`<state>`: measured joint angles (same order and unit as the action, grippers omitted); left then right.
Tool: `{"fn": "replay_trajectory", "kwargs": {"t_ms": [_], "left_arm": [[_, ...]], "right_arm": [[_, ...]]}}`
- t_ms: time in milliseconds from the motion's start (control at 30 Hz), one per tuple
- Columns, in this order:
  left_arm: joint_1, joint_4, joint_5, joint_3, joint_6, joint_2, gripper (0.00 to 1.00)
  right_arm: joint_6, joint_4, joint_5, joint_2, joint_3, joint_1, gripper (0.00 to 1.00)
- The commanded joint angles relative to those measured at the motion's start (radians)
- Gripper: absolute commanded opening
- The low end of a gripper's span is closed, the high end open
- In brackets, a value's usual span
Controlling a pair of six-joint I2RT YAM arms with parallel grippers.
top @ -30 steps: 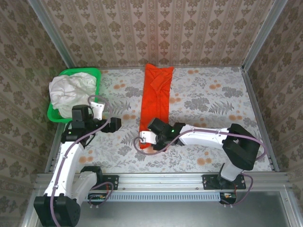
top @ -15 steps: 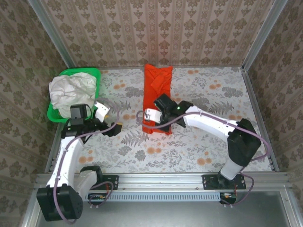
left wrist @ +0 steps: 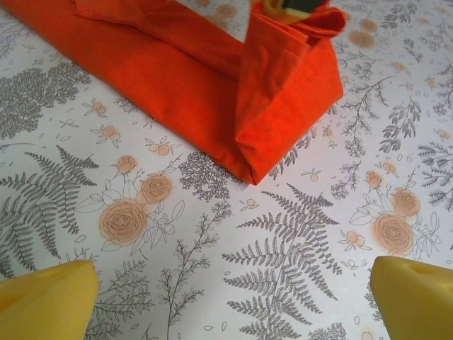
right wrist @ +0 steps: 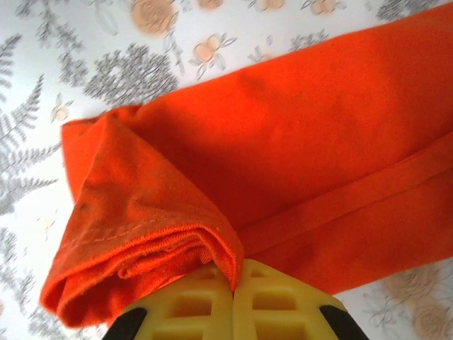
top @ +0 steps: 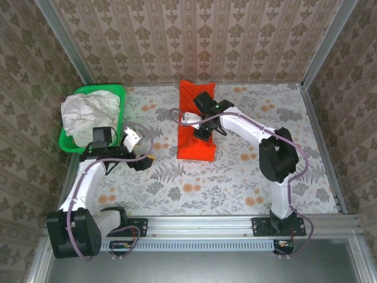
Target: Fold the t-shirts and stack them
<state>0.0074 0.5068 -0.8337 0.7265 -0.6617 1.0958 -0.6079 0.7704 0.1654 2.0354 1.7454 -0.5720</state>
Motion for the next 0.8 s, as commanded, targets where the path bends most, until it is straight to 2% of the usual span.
{"fn": "replay_trajectory", "kwargs": {"t_ms": [0, 333, 767], "left_arm": [[-0.001, -0.037, -0.065, 0.015, -0.102, 0.033, 1.0], [-0.01, -0.066, -0.116, 0.073, -0.163, 0.169, 1.0], [-0.029, -0.094, -0.135, 0.099, -0.188, 0.251, 1.0]], "right_arm": [[-0.029, 0.027, 0.0, 0.071, 0.098, 0.003, 0.0], [-0.018, 0.074, -0.038, 0.259, 0.352, 0.011, 0.0], [-0.009, 0.064, -0.133, 0.363, 0.47, 0.032, 0.0]]}}
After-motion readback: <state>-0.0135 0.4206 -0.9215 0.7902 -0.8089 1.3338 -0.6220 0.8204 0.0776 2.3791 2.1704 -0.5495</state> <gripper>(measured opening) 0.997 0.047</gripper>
